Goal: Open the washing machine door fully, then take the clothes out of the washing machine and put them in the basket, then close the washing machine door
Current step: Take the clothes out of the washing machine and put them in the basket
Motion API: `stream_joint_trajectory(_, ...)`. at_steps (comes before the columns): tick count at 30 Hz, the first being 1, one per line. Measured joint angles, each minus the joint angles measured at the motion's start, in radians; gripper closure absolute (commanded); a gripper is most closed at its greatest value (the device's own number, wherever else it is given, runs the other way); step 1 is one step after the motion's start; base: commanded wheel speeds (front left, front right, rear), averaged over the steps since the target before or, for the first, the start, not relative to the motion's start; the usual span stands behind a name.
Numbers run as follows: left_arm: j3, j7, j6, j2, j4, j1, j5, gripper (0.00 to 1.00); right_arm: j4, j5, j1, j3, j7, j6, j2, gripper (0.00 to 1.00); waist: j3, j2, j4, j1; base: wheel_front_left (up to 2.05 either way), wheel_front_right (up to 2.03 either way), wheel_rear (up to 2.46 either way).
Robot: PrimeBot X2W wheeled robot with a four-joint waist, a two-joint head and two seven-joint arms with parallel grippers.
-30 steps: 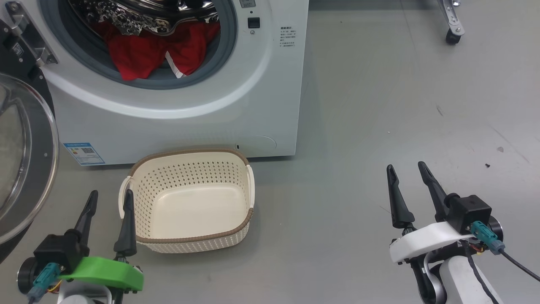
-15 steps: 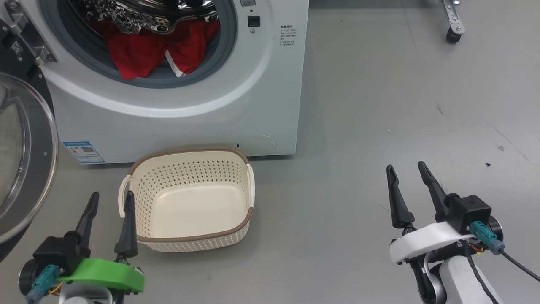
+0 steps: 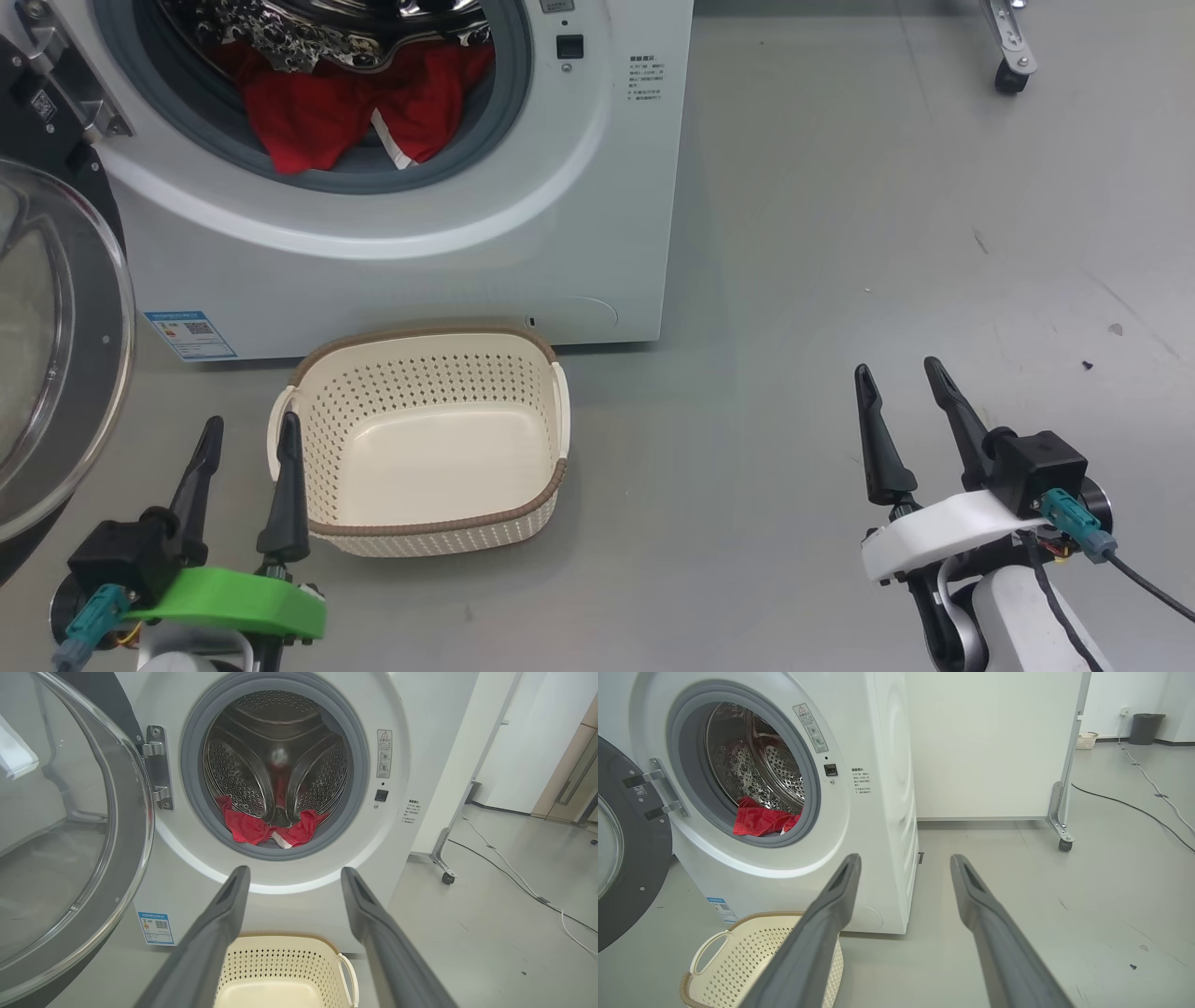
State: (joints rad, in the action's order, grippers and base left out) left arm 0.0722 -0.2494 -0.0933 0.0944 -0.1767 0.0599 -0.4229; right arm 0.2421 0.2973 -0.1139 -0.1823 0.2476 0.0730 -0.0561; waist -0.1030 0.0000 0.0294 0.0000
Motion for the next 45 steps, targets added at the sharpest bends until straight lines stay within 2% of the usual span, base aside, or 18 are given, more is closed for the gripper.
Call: stream_joint_trajectory(45, 0.042, 0.000, -0.010, 0.025, 0.012, -0.003, 0.013, 0.00, 0.014, -0.001, 0.000, -0.008, 0.000, 0.008, 0.004, 0.00, 0.006, 0.0000, -0.012, 0.0000, 0.83, -0.91, 0.07)
